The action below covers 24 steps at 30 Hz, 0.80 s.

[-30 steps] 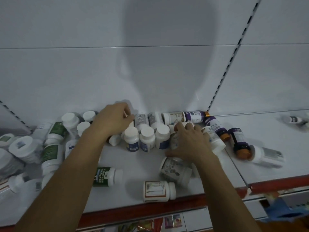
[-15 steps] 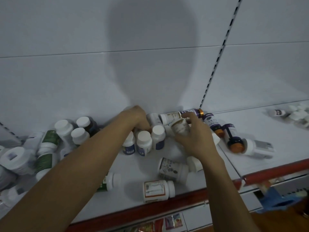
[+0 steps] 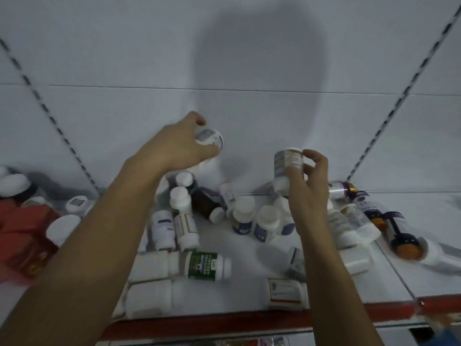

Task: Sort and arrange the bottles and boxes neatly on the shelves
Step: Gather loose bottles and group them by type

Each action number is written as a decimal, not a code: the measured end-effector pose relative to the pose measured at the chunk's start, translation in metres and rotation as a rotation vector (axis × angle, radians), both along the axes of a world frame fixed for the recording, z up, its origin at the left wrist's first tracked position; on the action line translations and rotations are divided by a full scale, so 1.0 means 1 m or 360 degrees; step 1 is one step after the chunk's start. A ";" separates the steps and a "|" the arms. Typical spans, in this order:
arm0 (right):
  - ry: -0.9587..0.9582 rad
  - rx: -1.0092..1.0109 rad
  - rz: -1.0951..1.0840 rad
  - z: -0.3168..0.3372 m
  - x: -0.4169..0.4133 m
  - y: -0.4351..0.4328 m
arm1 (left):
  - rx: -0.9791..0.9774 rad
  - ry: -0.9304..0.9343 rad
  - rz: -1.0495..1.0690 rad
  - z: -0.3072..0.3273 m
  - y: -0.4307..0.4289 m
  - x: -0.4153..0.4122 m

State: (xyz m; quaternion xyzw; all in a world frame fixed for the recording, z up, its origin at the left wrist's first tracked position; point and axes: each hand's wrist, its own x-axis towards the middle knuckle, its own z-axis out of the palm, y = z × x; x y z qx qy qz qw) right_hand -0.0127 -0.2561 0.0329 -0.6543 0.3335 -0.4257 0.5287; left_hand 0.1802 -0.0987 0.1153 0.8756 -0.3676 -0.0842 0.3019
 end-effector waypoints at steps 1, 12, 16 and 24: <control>-0.0045 0.0073 0.0062 0.003 0.012 0.011 | -0.0051 -0.0055 0.0112 0.009 0.027 0.011; 0.0153 -0.0253 0.0983 0.018 0.178 0.170 | -0.0582 -0.0293 0.1084 0.006 0.293 0.076; 0.0519 -0.0778 0.1190 0.021 0.232 0.223 | -0.0693 -0.0262 0.1105 -0.017 0.330 0.073; 0.0971 -0.1623 0.1213 -0.017 0.291 0.290 | -0.0580 -0.0270 0.0943 -0.032 0.369 0.083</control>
